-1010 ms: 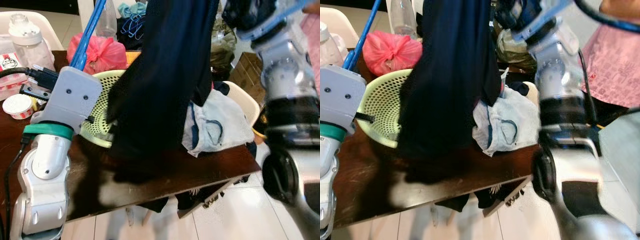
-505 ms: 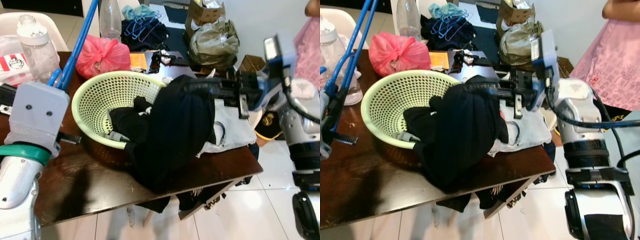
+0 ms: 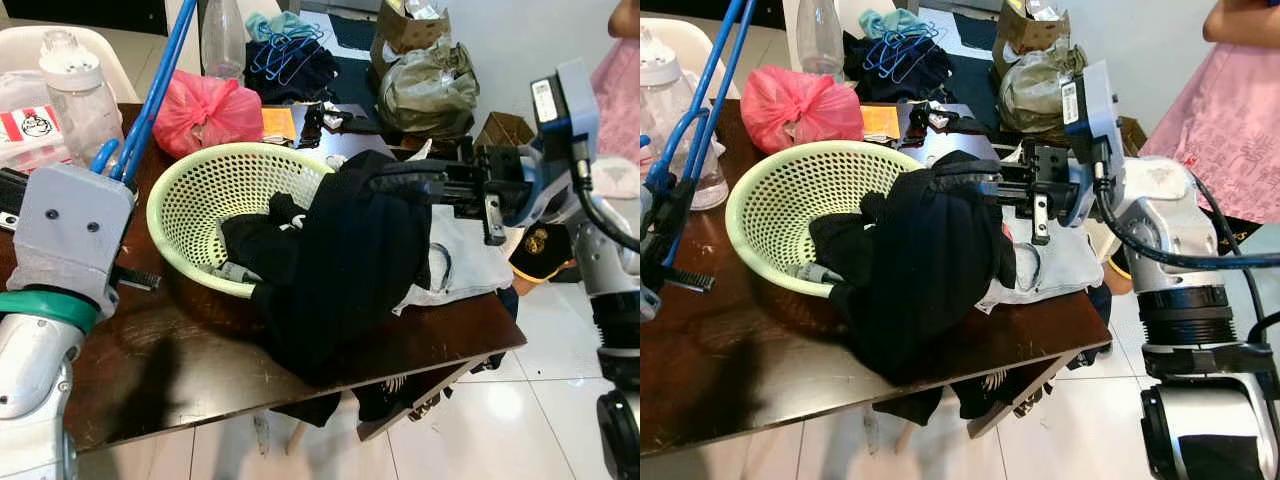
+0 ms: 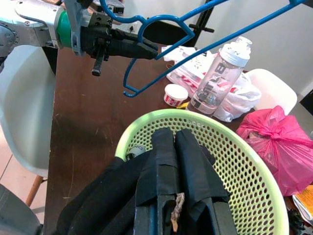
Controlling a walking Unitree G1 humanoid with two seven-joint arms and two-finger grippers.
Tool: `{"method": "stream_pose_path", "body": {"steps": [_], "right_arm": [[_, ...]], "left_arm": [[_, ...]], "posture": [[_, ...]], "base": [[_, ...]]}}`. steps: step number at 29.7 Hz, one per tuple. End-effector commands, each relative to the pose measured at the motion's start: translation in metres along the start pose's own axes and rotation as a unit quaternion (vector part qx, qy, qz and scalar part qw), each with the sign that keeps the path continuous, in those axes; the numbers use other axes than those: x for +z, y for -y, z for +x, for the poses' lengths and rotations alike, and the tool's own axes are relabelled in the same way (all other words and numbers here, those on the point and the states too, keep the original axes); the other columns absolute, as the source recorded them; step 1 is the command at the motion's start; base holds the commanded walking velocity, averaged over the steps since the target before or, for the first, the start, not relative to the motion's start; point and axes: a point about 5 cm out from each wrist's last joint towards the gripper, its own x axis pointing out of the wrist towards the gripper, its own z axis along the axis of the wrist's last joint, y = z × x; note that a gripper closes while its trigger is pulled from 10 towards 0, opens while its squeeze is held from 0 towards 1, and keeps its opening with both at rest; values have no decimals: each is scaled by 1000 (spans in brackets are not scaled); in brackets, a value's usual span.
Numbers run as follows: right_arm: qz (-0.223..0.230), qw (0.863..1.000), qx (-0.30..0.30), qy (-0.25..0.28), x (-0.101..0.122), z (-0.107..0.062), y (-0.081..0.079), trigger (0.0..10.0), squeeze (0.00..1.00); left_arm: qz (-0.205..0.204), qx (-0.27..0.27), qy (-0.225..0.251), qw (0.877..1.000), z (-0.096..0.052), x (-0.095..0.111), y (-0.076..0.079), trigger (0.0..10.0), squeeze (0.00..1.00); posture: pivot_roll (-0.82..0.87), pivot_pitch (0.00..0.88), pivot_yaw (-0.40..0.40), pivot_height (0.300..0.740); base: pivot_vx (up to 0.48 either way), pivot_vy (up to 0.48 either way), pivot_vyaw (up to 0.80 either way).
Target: Hang hanger
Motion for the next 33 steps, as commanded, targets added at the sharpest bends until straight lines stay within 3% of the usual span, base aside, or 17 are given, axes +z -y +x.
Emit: {"method": "stream_pose_path", "body": {"steps": [1, 2, 4, 6, 10, 11, 13, 14, 18, 19, 22, 27, 28, 29, 30, 32, 33], "right_arm": [[6, 999, 1, -40, -13, -5, -5, 10000, 0], [30, 997, -68, -31, -14, -29, 5, 10000, 0], [30, 997, -68, -31, -14, -29, 5, 10000, 0], [79, 983, -168, 4, -33, -43, 9, 10000, 0], [114, 974, -193, 28, -50, -28, 1, 10000, 0], [158, 965, -205, 49, -67, -10, -7, 10000, 925], [158, 965, -205, 49, -67, -10, -7, 10000, 925], [197, 953, -219, 66, -78, 6, -14, 10000, 1000], [243, 941, -214, 103, -86, 26, -25, 10000, 1000], [322, 908, -175, 203, -79, 49, -41, 10000, 1000], [357, 887, -147, 253, -72, 53, -46, 10000, 1000], [374, 876, -103, 288, -65, 51, -53, 10000, 1000], [385, 867, -84, 304, -60, 46, -56, 10000, 0], [385, 867, -84, 304, -60, 46, -56, 10000, 0], [367, 890, -80, 258, -63, 48, -59, 10000, 0], [367, 890, -80, 258, -63, 48, -59, 10000, 0], [340, 920, -88, 175, -73, 57, -62, 10000, 0]], "left_arm": [[6, -1, 1, 1000, -3, 1, 1, 10000, 0], [9, -5, 3, 1000, 0, -1, 10, 10000, 0], [9, -5, 3, 1000, 0, -1, 10, 10000, 0], [6, -14, 7, 1000, 4, -3, 25, 10000, 0], [1, -18, 8, 1000, 7, -3, 31, 10000, 0], [-1, -19, 9, 1000, 8, -3, 32, 10000, 0], [-1, -19, 9, 1000, 8, -3, 32, 10000, 0], [-2, -21, 9, 1000, 8, -4, 33, 10000, 0], [-3, -21, 8, 1000, 8, -4, 34, 10000, 0], [-3, -20, 7, 1000, 9, -4, 35, 10000, 0], [-3, -19, 7, 1000, 9, -4, 35, 10000, 0], [-4, -17, 7, 1000, 9, -4, 36, 10000, 0], [-4, -14, 8, 1000, 9, -4, 37, 10000, 0], [-4, -14, 8, 1000, 9, -4, 37, 10000, 0], [-3, -12, 9, 1000, 9, -4, 37, 10000, 0], [-3, -12, 9, 1000, 9, -4, 37, 10000, 0], [-2, -10, 10, 1000, 10, -5, 38, 10000, 0]], "posture": [[257, 147, -98, 740], [228, 146, -109, 740], [228, 146, -109, 740], [227, 146, -105, 740], [230, 144, -100, 740], [233, 143, -98, 740], [233, 143, -98, 740], [233, 142, -97, 740], [235, 142, -96, 740], [237, 141, -99, 740], [237, 141, -99, 740], [238, 139, -104, 740], [234, 138, -106, 740], [234, 138, -106, 740], [230, 136, -105, 740], [230, 136, -105, 740], [227, 136, -106, 740]], "base": [[0, 0, 0], [0, 0, 0], [0, 0, 0], [0, 0, 0], [0, 0, 0], [0, 0, 0], [0, 0, 0], [0, 0, 0], [0, 0, 0], [0, 0, 0], [0, 0, 0], [0, 0, 0], [0, 0, 0], [0, 0, 0], [0, 0, 0], [0, 0, 0], [0, 0, 0]]}}
